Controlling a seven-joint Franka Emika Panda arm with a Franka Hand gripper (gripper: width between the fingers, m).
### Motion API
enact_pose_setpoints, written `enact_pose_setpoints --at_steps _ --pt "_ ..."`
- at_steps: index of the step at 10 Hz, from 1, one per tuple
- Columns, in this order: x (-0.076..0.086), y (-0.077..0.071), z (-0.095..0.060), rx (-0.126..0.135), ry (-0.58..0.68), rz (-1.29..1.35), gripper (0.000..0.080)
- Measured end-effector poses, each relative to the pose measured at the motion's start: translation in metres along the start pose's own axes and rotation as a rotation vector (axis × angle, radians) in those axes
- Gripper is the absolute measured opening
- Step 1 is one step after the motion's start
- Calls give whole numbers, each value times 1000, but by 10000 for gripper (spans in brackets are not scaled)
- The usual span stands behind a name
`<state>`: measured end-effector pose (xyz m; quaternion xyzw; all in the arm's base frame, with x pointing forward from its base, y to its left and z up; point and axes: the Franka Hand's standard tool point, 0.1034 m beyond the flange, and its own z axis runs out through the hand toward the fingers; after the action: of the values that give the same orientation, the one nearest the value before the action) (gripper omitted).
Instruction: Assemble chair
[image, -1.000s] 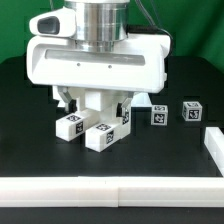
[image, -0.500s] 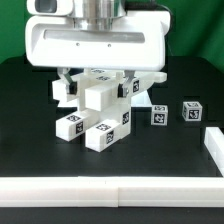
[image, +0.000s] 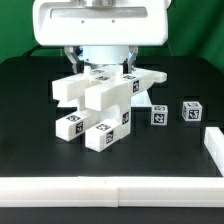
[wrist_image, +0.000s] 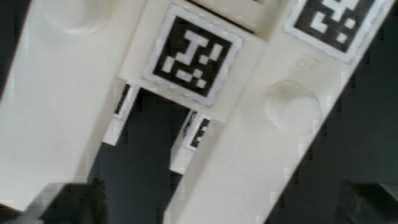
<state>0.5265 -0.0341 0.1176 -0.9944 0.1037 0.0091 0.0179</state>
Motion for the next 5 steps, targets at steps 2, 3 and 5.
enact_pose_setpoints --at_steps 2,3,5 --pt "0 0 1 -1 -2 0 649" --pt "-4 -1 1 1 -4 1 649" --pt "-47 -9 -4 27 -27 -6 649"
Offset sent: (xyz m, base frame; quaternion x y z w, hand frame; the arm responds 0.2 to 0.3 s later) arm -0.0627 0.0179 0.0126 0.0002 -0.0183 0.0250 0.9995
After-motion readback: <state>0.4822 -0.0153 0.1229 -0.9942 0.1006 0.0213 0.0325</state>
